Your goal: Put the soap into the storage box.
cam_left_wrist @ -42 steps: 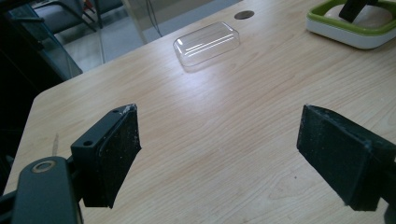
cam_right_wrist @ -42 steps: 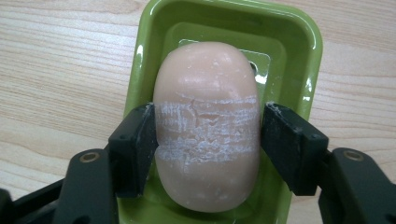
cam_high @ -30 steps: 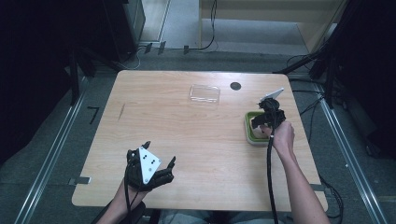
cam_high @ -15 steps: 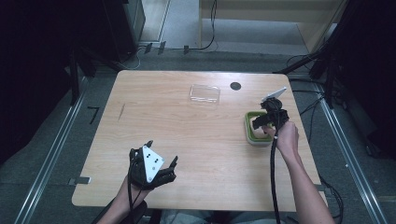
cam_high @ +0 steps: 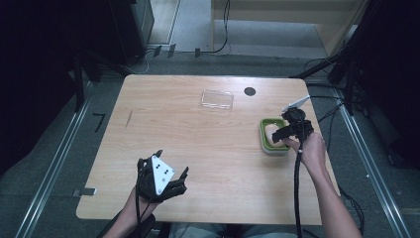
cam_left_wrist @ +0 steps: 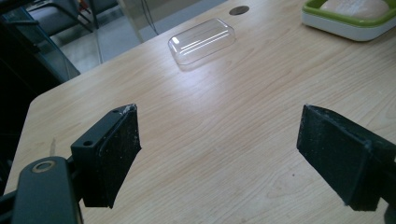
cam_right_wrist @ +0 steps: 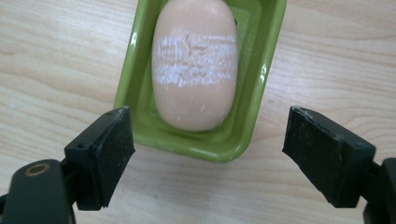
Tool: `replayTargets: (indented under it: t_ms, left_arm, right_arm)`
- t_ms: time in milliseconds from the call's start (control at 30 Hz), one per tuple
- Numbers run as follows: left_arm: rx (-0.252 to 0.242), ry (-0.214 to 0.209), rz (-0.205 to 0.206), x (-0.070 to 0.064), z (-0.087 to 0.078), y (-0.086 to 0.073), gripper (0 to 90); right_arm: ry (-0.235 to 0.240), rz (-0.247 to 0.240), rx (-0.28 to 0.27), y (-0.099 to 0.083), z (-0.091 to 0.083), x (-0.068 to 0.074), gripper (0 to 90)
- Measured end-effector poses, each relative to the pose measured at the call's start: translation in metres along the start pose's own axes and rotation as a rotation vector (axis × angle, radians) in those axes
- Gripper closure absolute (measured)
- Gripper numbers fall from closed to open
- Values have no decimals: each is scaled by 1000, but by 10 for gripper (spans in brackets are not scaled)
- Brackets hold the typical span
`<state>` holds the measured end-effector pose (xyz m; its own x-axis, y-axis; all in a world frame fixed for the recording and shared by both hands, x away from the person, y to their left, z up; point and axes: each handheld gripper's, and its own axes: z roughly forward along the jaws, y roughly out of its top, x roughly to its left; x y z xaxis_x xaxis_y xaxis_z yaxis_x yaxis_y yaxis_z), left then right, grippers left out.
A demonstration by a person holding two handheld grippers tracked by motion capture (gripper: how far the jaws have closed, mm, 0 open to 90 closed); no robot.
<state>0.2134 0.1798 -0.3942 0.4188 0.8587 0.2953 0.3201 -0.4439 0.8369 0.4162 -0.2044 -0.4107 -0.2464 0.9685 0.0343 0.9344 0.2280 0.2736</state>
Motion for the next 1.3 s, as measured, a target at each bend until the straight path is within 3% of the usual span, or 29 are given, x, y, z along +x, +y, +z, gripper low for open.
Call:
replayTargets:
  t_ms: [400, 1300]
  left_arm:
    - [-2, 0, 1, 1, -1, -1, 140]
    - [3, 4, 1, 0, -1, -1, 140]
  right_arm:
    - [13, -37, 5, -18, -18, 6, 147]
    - [38, -140, 79, -59, -20, 13, 108]
